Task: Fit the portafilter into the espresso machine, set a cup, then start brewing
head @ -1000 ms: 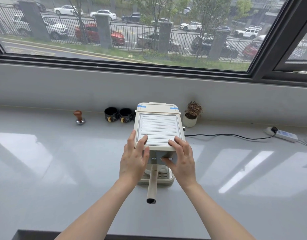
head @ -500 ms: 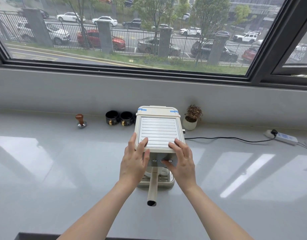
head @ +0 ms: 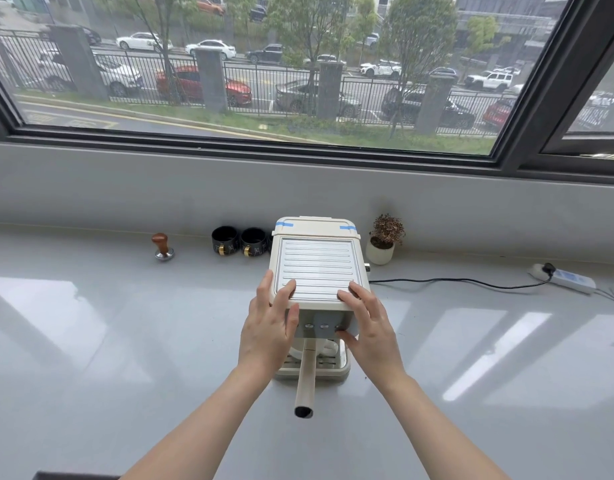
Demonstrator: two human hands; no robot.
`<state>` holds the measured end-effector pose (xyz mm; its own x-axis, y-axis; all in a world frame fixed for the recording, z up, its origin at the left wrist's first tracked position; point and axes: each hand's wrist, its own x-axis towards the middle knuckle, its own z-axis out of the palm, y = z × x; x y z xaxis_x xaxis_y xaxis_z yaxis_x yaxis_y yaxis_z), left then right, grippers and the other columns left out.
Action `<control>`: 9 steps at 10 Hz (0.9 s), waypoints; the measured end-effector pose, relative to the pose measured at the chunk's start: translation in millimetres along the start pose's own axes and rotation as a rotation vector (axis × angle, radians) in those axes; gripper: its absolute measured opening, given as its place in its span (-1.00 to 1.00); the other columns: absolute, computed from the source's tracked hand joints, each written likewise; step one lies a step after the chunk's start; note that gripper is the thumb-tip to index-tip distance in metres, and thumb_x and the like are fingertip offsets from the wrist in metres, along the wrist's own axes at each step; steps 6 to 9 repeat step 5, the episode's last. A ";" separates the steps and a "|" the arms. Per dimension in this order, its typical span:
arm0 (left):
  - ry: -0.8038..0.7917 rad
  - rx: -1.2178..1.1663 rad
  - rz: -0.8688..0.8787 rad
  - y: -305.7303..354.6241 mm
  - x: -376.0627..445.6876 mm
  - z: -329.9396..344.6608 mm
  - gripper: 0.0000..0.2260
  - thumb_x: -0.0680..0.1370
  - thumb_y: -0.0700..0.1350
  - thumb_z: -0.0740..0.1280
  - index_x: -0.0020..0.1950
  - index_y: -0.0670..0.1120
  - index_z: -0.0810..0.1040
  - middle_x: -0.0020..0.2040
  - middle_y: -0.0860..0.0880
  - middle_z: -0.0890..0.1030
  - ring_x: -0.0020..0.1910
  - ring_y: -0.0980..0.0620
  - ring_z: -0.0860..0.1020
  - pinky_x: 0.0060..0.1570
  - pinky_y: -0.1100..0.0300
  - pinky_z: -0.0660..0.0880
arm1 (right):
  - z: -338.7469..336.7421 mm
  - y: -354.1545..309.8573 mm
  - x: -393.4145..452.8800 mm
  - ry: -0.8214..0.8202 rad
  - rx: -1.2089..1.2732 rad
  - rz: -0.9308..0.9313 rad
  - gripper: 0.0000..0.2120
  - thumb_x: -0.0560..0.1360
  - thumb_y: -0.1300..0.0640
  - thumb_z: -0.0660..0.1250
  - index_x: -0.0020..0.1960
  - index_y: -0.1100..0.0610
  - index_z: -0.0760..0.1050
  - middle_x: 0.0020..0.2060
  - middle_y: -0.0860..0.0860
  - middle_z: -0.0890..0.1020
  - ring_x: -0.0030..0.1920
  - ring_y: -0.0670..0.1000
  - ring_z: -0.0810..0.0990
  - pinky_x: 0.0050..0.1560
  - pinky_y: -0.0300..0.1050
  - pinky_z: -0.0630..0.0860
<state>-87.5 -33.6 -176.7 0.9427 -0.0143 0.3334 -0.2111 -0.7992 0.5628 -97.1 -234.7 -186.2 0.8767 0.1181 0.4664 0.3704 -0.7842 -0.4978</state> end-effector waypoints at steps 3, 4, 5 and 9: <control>0.016 0.021 0.003 0.4 0.8 1.0 -0.63 0.59 0.13 0.02 0.38 0.14 0.31 0.52 -0.01 0.13 0.26 -0.13 0.37 -0.07 -0.05 0.56 | -36.2 -18.4 7.7 0.080 0.118 0.076 -0.67 0.40 0.09 0.47 0.15 0.03 0.55 0.19 -0.14 0.53 0.23 -0.05 0.47 0.26 -0.02 0.45; 0.023 0.016 0.005 -0.2 1.9 1.0 -0.62 0.59 0.12 0.02 0.39 0.13 0.32 0.52 -0.02 0.14 0.24 -0.12 0.38 -0.09 -0.04 0.57 | -66.0 -52.6 20.9 0.200 0.309 0.097 -0.81 0.47 0.18 0.40 0.08 0.11 0.58 0.08 -0.07 0.62 0.16 -0.04 0.56 0.17 0.07 0.49; 0.029 0.001 0.013 2.5 1.5 -1.7 -0.62 0.59 0.13 0.01 0.38 0.13 0.32 0.52 -0.02 0.16 0.23 -0.13 0.39 -0.10 -0.04 0.57 | -125.4 -107.3 36.3 0.400 0.617 -0.086 -0.84 0.54 0.16 0.31 0.10 0.09 0.56 0.03 -0.03 0.66 0.09 0.02 0.61 0.11 -0.06 0.52; 0.029 0.001 0.013 2.5 1.5 -1.7 -0.62 0.59 0.13 0.01 0.38 0.13 0.32 0.52 -0.02 0.16 0.23 -0.13 0.39 -0.10 -0.04 0.57 | -125.4 -107.3 36.3 0.400 0.617 -0.086 -0.84 0.54 0.16 0.31 0.10 0.09 0.56 0.03 -0.03 0.66 0.09 0.02 0.61 0.11 -0.06 0.52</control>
